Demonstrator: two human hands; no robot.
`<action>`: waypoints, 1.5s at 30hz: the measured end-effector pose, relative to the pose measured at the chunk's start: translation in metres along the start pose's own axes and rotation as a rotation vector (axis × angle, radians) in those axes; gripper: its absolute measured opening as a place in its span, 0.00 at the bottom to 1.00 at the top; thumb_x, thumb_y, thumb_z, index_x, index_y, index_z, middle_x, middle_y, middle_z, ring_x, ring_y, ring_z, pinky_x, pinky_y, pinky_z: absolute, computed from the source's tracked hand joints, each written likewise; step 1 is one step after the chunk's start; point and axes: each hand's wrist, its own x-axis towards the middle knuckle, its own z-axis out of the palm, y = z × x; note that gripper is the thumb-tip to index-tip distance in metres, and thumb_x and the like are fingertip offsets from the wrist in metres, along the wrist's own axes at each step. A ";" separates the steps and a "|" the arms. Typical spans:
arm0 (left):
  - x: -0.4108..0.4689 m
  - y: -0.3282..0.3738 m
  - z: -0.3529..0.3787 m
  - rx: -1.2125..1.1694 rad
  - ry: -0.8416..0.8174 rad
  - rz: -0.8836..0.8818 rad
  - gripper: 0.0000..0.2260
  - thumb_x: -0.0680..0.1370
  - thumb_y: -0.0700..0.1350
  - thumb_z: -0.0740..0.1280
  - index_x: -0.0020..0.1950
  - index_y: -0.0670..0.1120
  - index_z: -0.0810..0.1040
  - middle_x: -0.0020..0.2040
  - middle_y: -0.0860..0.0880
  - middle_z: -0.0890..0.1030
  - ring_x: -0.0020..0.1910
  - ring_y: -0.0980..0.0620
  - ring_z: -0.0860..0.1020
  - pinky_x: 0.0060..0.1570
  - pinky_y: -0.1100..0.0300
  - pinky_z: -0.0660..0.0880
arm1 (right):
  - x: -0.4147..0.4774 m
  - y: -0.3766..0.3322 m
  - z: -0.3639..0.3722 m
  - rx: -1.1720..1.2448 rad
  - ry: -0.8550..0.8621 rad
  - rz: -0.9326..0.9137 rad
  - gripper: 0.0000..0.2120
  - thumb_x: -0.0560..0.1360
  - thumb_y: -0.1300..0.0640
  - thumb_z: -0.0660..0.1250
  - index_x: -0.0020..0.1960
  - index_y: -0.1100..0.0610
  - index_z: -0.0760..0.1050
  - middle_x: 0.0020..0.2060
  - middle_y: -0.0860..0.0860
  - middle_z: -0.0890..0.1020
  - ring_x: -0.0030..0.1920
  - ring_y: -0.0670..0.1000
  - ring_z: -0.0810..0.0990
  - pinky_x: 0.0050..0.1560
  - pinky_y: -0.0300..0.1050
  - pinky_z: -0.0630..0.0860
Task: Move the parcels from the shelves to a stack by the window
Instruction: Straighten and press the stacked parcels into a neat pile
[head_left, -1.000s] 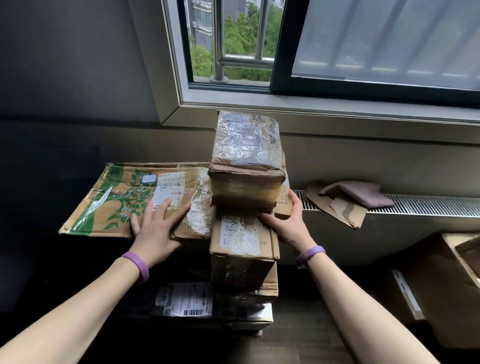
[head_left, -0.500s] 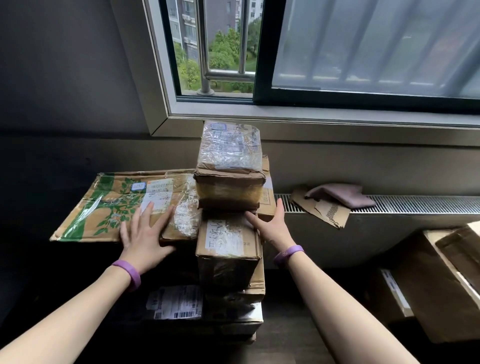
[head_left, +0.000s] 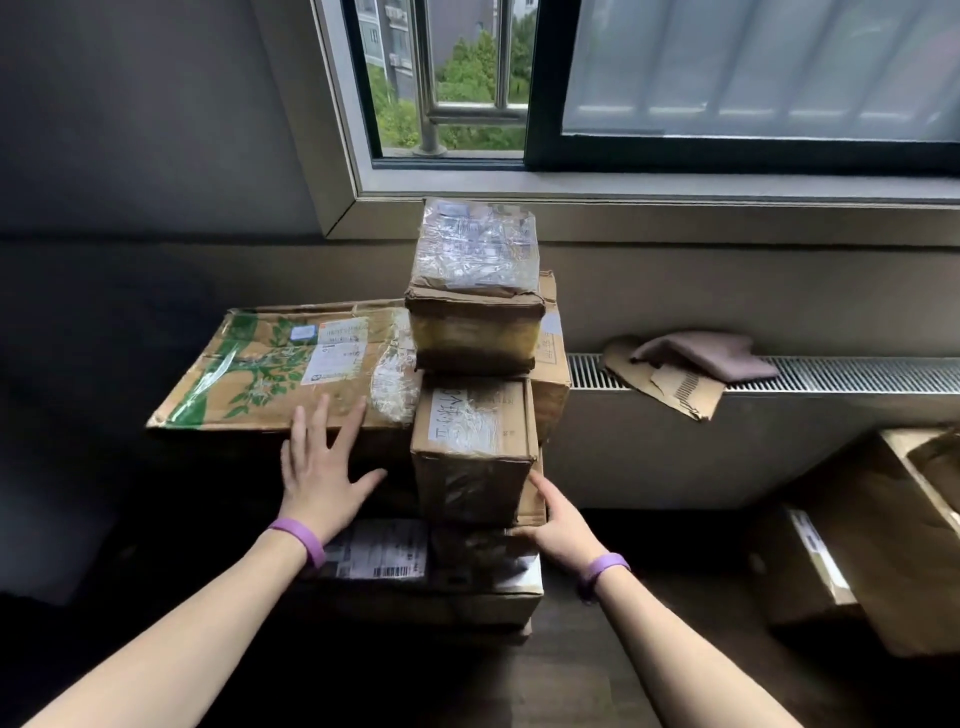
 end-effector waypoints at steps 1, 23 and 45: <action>0.000 0.001 -0.001 -0.008 -0.004 0.003 0.39 0.76 0.56 0.69 0.79 0.63 0.47 0.81 0.51 0.40 0.78 0.47 0.33 0.76 0.43 0.43 | -0.001 -0.001 0.004 -0.075 -0.002 -0.016 0.42 0.67 0.62 0.77 0.78 0.54 0.63 0.70 0.54 0.73 0.71 0.53 0.72 0.73 0.50 0.67; 0.008 0.016 0.006 -0.010 0.118 -0.038 0.23 0.82 0.58 0.57 0.77 0.63 0.61 0.81 0.49 0.52 0.80 0.42 0.45 0.76 0.40 0.45 | 0.017 -0.003 0.023 -0.414 0.245 -0.026 0.19 0.77 0.53 0.59 0.66 0.41 0.71 0.53 0.55 0.83 0.55 0.63 0.79 0.51 0.53 0.77; -0.065 -0.028 0.099 0.286 -0.416 0.081 0.37 0.75 0.60 0.66 0.79 0.63 0.49 0.79 0.47 0.50 0.77 0.41 0.48 0.72 0.39 0.55 | 0.042 0.003 0.003 -0.421 0.220 -0.087 0.47 0.67 0.50 0.80 0.78 0.56 0.58 0.78 0.66 0.51 0.78 0.68 0.50 0.77 0.59 0.51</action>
